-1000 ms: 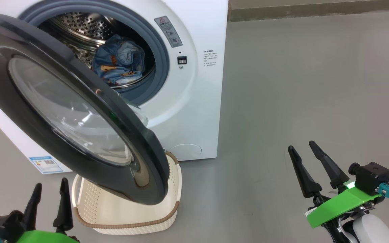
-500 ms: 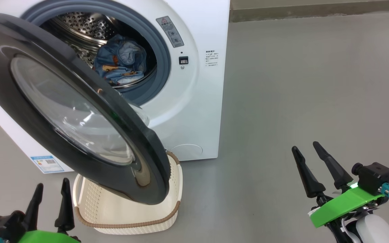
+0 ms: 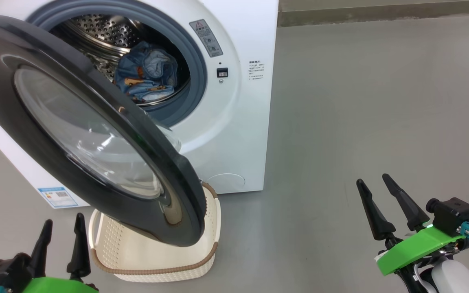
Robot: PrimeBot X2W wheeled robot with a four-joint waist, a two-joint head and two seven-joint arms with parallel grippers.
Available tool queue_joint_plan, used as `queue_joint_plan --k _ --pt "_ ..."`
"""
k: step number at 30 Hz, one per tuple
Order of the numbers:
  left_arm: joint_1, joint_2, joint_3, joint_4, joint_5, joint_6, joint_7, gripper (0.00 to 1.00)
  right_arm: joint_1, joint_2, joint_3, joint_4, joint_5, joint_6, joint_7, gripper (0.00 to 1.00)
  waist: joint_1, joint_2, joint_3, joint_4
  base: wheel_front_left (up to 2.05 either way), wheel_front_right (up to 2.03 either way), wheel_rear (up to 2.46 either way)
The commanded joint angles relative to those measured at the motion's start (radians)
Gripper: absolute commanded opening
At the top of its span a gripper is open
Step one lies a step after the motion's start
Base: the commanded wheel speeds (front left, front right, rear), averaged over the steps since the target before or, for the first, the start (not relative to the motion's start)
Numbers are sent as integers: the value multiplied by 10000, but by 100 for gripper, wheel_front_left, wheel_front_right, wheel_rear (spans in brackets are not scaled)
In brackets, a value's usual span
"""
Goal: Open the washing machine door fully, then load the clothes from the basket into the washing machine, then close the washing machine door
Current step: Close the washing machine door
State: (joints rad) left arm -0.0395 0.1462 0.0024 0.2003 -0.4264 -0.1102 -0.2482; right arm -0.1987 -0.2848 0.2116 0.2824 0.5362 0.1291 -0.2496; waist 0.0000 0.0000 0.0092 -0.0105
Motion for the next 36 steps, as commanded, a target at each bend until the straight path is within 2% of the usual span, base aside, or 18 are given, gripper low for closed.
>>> queue_joint_plan --k 1,15,16,17,18,32,36 --pt "-132 178 295 -279 113 48 -128 100 -53 -96 127 -187 -168 16 -122 100 0 0 10 7 0 0 0" --pt "-203 166 246 -275 147 53 -132 100 -134 6 -114 -269 -630 16 -122 100 0 0 164 263 0 0 0" --pt "-213 171 247 -284 151 54 -132 100 -158 14 -129 -344 -645 16 -122 72 0 0 180 299 0 0 0" --pt "-227 175 244 -294 158 56 -133 100 -179 12 -147 -433 -662 16 -122 38 0 0 198 347 0 0 0" --pt "-239 179 243 -300 161 57 -133 100 -206 8 -165 -542 -683 16 -122 0 0 0 211 397 0 0 0" --pt "-311 128 157 -213 192 89 -134 100 -987 24 359 -1991 -515 16 -122 0 0 0 205 1472 0 0 0" --pt "-315 113 112 -168 190 88 -134 100 -1328 21 734 -2362 -414 16 -122 0 0 0 187 1986 0 0 0"
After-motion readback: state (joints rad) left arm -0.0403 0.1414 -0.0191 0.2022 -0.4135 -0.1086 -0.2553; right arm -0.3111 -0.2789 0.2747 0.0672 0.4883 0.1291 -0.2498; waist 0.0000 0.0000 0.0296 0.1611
